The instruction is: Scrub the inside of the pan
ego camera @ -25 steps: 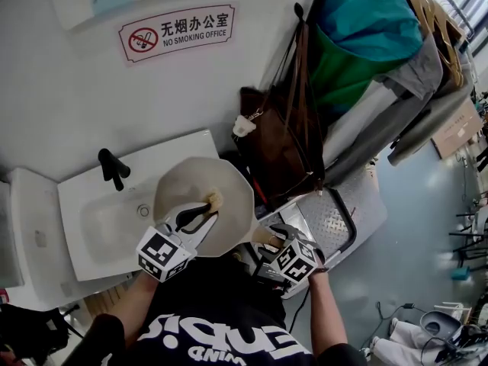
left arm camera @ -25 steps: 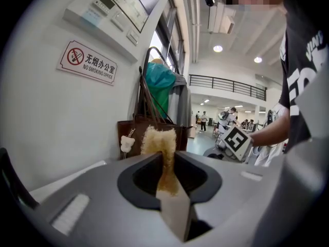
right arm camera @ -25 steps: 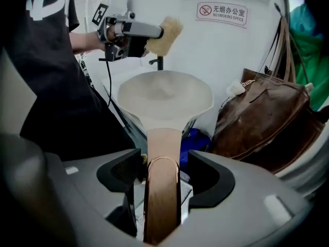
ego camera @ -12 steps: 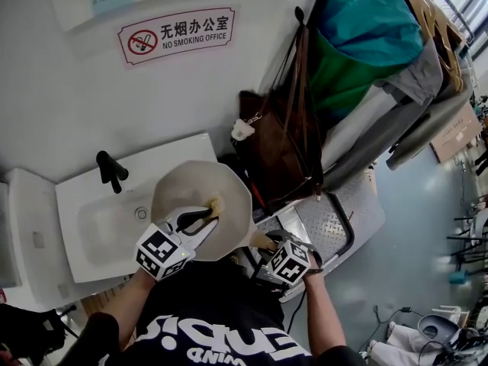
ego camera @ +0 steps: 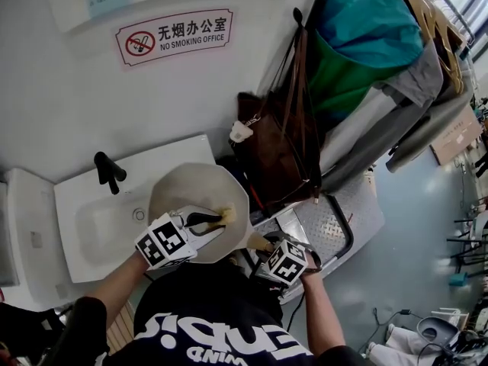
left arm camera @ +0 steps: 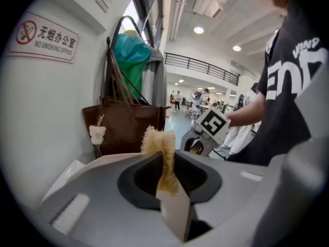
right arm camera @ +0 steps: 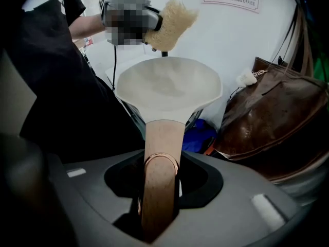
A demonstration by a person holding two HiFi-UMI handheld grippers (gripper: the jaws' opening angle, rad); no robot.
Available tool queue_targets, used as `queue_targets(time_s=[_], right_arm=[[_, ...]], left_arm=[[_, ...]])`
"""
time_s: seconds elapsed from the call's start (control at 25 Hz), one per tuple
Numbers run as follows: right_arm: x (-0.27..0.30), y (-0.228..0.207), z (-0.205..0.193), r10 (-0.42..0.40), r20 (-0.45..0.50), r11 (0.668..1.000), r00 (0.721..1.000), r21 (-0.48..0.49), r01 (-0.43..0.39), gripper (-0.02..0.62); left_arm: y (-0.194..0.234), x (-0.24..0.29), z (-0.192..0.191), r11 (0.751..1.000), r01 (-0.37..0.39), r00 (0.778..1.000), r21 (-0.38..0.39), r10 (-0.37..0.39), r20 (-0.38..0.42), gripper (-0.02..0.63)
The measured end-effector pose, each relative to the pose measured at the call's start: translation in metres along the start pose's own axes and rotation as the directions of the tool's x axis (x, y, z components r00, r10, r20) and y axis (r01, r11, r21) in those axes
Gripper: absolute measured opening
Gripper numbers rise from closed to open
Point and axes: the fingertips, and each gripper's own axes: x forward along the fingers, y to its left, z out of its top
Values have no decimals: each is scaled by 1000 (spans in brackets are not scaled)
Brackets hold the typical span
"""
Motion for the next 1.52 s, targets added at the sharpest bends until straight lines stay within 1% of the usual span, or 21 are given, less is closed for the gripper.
queue_targets(time_s=[0.12, 0.32, 0.4, 0.52, 0.64, 0.8, 1.08, 1.28, 1.44, 1.52], right_arm=[[0, -1, 1, 4, -8, 1000, 1000, -6, -4, 165], [0, -1, 0, 7, -14, 1000, 1000, -11, -7, 164], [0, -1, 0, 7, -15, 1000, 1000, -8, -7, 164], [0, -1, 1, 4, -16, 1000, 1000, -2, -4, 164], [0, 0, 0, -2, -22, 1000, 1000, 0, 2, 164], [-1, -1, 0, -12, -32, 1000, 999, -7, 11, 164], [-1, -1, -1, -16, -45, 1000, 999, -23, 15, 164], [-1, -2, -1, -17, -55, 999, 998, -38, 15, 166], [-1, -2, 0, -20, -55, 999, 998, -41, 18, 166], [-1, -3, 2, -21, -51, 999, 998, -42, 19, 166]], left_arm=[[-13, 21, -15, 997, 65, 996, 31, -63, -68, 67], [-38, 57, -47, 983, 181, 976, 33, -175, -133, 67], [-43, 70, -59, 977, 209, 968, 33, -202, -152, 67], [-43, 82, -71, 975, 221, 964, 14, -216, -153, 67], [-36, 91, -81, 979, 205, 967, 1, -203, -153, 67], [-27, 98, -83, 980, 196, 970, -32, -199, -141, 67], [-6, 112, -89, 990, 120, 982, -79, -129, -134, 66], [19, 120, -84, 993, 23, 992, -116, -37, -122, 66], [43, 125, -79, 986, -59, 993, -154, 43, -107, 66], [54, 126, -76, 982, -88, 993, -170, 73, -98, 66]])
